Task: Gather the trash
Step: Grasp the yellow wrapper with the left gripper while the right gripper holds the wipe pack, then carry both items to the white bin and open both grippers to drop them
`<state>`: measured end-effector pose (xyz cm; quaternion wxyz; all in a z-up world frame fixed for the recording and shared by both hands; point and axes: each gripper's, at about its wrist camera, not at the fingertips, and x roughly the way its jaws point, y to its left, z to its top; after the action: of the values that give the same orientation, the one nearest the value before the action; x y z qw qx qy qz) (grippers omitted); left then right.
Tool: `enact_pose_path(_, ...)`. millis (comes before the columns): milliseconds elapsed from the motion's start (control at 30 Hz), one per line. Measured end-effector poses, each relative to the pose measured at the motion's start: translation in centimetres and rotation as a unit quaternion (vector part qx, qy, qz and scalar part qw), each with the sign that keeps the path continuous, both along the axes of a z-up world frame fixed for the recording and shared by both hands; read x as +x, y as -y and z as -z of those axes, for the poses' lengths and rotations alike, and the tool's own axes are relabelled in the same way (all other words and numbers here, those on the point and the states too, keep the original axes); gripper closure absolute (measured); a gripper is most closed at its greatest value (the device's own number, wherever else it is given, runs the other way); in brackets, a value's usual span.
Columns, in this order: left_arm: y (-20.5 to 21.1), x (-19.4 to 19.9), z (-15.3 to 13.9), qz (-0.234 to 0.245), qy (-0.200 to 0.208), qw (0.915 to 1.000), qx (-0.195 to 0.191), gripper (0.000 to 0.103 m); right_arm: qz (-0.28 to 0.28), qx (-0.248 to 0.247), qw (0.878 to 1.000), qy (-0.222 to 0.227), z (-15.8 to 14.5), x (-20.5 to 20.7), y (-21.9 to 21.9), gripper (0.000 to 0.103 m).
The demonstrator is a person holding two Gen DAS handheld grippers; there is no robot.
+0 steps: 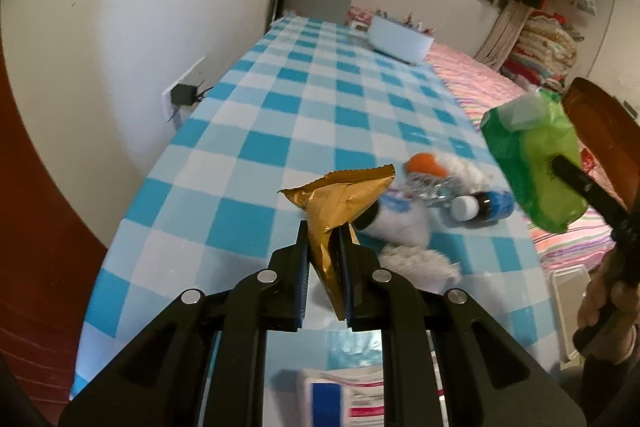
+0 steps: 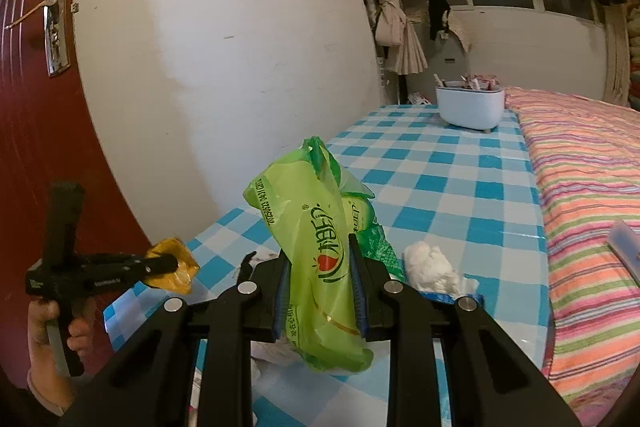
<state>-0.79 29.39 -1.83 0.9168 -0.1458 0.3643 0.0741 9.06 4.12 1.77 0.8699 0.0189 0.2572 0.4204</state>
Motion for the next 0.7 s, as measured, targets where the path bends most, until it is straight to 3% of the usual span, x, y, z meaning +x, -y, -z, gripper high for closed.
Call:
enact_pose_path(367,5.4,1.8,-1.7,0.057,0.018,0.9982,-0.001,0.09,0.039,0.01,0.999,-0.002,-0.1,-0.4,5.6,0.078)
enact_pose_path(700,11.9,4.1,-2.3,0.129,0.018,0.9914,0.001,0.09,0.096,0.015,0.995,-0.008,0.4,-0.6,11.7,0.078)
